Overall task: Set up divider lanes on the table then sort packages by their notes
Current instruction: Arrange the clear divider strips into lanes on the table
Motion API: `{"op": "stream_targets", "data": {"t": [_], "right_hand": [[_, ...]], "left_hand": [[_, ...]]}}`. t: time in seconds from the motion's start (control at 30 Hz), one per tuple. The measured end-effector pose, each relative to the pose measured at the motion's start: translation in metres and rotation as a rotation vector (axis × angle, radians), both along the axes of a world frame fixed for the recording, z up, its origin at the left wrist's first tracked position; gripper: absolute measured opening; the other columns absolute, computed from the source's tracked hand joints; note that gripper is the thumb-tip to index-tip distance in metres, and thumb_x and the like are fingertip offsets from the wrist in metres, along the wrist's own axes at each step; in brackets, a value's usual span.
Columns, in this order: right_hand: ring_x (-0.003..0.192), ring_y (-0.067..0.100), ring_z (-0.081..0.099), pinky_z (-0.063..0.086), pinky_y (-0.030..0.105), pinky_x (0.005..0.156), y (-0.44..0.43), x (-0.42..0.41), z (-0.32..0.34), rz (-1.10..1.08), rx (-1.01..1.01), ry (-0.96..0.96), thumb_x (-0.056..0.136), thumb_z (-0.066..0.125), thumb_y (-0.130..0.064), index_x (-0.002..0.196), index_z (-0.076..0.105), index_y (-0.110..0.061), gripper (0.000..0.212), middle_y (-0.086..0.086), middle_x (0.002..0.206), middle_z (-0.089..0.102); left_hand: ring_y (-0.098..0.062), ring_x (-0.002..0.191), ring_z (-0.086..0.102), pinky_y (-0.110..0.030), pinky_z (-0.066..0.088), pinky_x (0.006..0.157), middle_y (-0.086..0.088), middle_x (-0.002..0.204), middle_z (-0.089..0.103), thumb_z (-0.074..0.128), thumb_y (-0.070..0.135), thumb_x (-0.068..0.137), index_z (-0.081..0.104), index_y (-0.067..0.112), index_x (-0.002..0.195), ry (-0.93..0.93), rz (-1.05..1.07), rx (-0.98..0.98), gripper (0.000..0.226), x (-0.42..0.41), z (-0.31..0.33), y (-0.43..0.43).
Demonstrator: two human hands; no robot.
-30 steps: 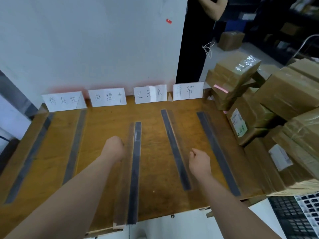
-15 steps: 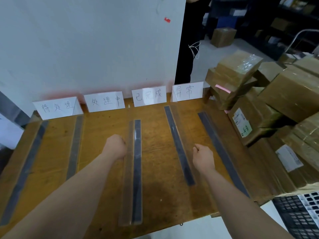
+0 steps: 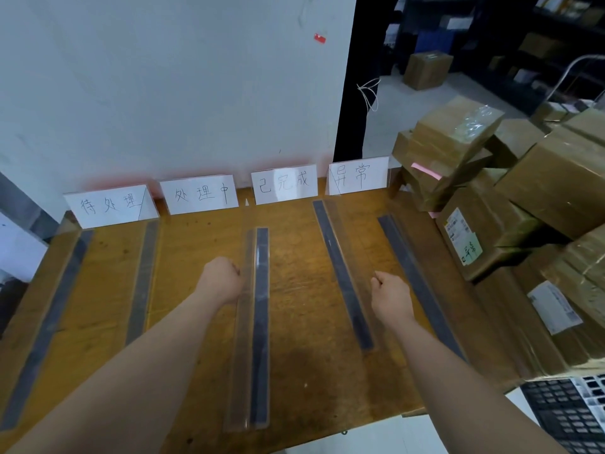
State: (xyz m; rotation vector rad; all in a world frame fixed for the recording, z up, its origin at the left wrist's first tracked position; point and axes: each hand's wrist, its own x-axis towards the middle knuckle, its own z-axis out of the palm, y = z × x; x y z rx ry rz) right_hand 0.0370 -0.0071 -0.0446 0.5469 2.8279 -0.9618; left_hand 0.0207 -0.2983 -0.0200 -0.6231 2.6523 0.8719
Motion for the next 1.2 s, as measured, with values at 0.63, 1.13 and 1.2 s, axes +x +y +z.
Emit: {"op": "stream_targets", "data": {"t": [0.63,1.13,1.2], "right_hand": [[0.124,0.028,0.052,0.041,0.037,0.103,0.009,-0.008,-0.007,0.057,0.016,-0.002,0.102,0.040,-0.018,0.135,0.053,-0.005,0.037,0.012,0.133,0.058],[0.139,0.025,0.037,0.033,0.041,0.113,-0.001,-0.005,0.038,0.155,-0.084,0.127,0.100,0.047,-0.027,0.149,0.031,-0.012,0.053,0.008,0.151,0.040],[0.139,0.025,0.037,0.032,0.040,0.112,-0.008,-0.003,0.049,0.191,-0.115,0.166,0.100,0.049,-0.027,0.150,0.030,-0.014,0.055,0.006,0.152,0.039]], "left_hand": [[-0.024,0.074,0.070,-0.035,0.061,0.068,-0.012,0.083,0.066,0.056,0.002,0.092,0.048,0.018,0.069,-0.031,0.008,-0.011,0.029,0.004,0.008,0.009],[-0.020,0.074,0.065,-0.026,0.049,0.054,-0.008,0.092,0.066,0.053,0.010,0.094,0.062,0.008,0.093,-0.060,-0.235,-0.134,0.009,0.025,0.047,-0.012],[-0.017,0.073,0.060,-0.024,0.042,0.054,-0.005,0.091,0.064,0.053,0.009,0.094,0.058,0.012,0.086,-0.034,-0.286,-0.139,0.010,0.030,0.053,-0.016]]}}
